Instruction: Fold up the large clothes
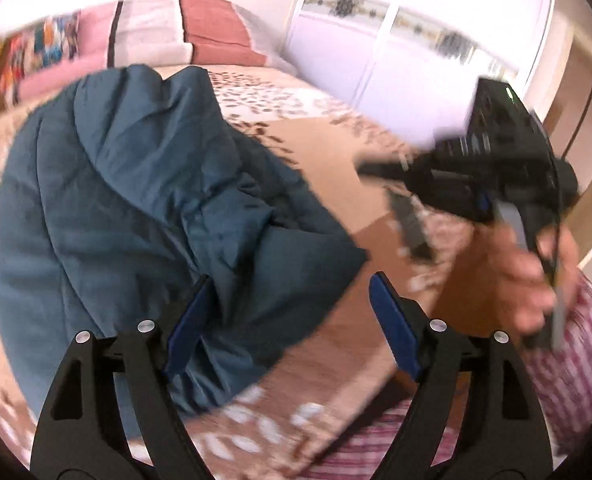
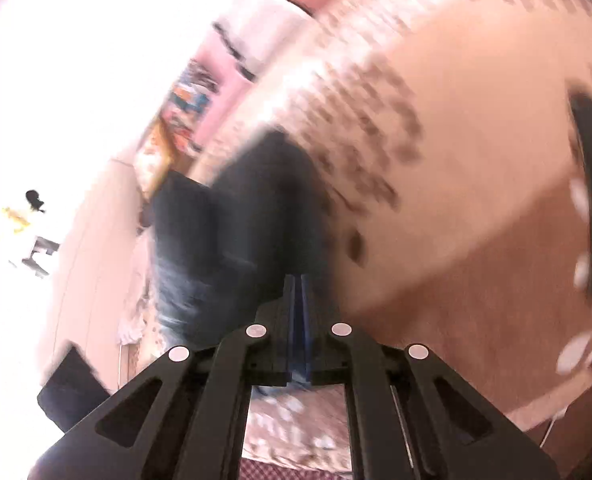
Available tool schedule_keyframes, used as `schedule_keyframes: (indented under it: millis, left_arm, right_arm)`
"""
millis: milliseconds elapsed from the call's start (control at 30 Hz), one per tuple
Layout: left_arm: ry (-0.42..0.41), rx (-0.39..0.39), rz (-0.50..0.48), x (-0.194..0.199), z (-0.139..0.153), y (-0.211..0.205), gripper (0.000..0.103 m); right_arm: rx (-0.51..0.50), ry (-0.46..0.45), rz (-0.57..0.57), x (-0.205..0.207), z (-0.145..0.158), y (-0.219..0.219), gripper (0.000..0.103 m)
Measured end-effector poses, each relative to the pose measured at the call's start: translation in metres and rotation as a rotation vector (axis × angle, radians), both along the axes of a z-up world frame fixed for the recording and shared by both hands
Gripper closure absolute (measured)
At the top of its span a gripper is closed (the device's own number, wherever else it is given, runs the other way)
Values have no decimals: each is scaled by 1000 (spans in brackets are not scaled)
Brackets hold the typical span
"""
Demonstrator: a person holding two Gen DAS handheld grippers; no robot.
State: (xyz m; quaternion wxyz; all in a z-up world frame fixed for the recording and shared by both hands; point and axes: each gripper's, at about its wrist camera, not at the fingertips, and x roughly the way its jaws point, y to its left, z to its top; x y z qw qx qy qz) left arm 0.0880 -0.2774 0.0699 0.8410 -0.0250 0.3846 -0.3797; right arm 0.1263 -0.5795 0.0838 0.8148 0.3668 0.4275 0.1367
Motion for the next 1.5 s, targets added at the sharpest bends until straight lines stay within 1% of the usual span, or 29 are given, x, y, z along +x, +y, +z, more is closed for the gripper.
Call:
schedule_keyframes:
  millis: [33, 100, 133, 200, 267, 333, 367, 400, 433, 467, 500, 533, 600, 633, 700, 800, 900, 1000, 1033, 1100, 1200, 1267, 1333, 1400, 1500]
  left_arm:
    - [13, -29, -2, -3, 1, 6, 25]
    - [25, -47, -7, -6, -1, 10, 26]
    - [34, -38, -9, -5, -4, 10, 29]
    - [54, -18, -8, 0, -11, 9, 34]
    - [77, -1, 1, 4, -20, 4, 36]
    - [92, 0, 6, 10, -25, 1, 36]
    - [95, 10, 7, 14, -28, -1, 36]
    - [94, 18, 5, 14, -31, -3, 36]
    - [90, 25, 2, 14, -33, -6, 36]
    - [87, 34, -4, 14, -35, -10, 37]
    - [85, 40, -10, 15, -37, -12, 37]
    - [82, 50, -16, 15, -39, -16, 37]
    - [77, 66, -27, 14, -43, -23, 37]
    - [74, 75, -33, 14, -45, -26, 37]
    - [68, 97, -39, 13, -49, -32, 37]
    - [66, 109, -41, 13, -45, -32, 41]
    - [94, 85, -25, 12, -35, -22, 42]
    - [98, 75, 8, 9, -25, -10, 42]
    - [89, 75, 20, 9, -19, -4, 40]
    - [61, 94, 52, 6, -10, 5, 35]
    - [30, 125, 129, 2, 0, 23, 33]
    - [24, 141, 178, 10, 3, 36, 31]
    - [19, 154, 223, 9, 5, 47, 30]
    - [12, 168, 266, 10, 9, 58, 29]
    - [-1, 193, 316, 8, 9, 68, 28]
  right_arm:
    - [-2, -24, 23, 8, 12, 4, 97]
    - [-6, -73, 109, 26, 48, 34, 97]
    - [-12, -82, 150, 31, 55, 45, 97]
    - [-17, -82, 242, 54, 69, 80, 97]
    - [-31, -45, 310, 79, 66, 112, 97]
    - [-57, 0, 347, 105, 55, 134, 97]
    - [-93, 39, 352, 118, 44, 144, 97]
    - [-131, 66, 343, 126, 35, 150, 97]
    - [-198, 107, 321, 135, 22, 152, 102]
    - [-238, 136, 303, 136, 21, 152, 103]
    - [-252, 176, 285, 140, 7, 146, 103]
    - [-235, 196, 277, 141, -4, 139, 103]
    - [-170, 241, 258, 138, -27, 123, 103]
    - [-148, 248, 256, 140, -39, 118, 103]
    - [-112, 262, 241, 137, -54, 110, 103]
    - [-117, 263, 237, 135, -59, 110, 103]
    - [-139, 258, 243, 139, -63, 115, 103]
    - [-143, 261, 228, 140, -61, 116, 103]
    - [-155, 259, 220, 137, -57, 117, 103]
    - [-175, 239, 212, 137, -50, 121, 103]
    - [-179, 209, 206, 123, -37, 121, 103]
    - [-178, 182, 202, 109, -26, 119, 103]
    - [-189, 153, 201, 94, -14, 117, 102]
    - [-216, 114, 202, 72, 1, 119, 102]
    - [-276, 76, 206, 42, 15, 123, 102]
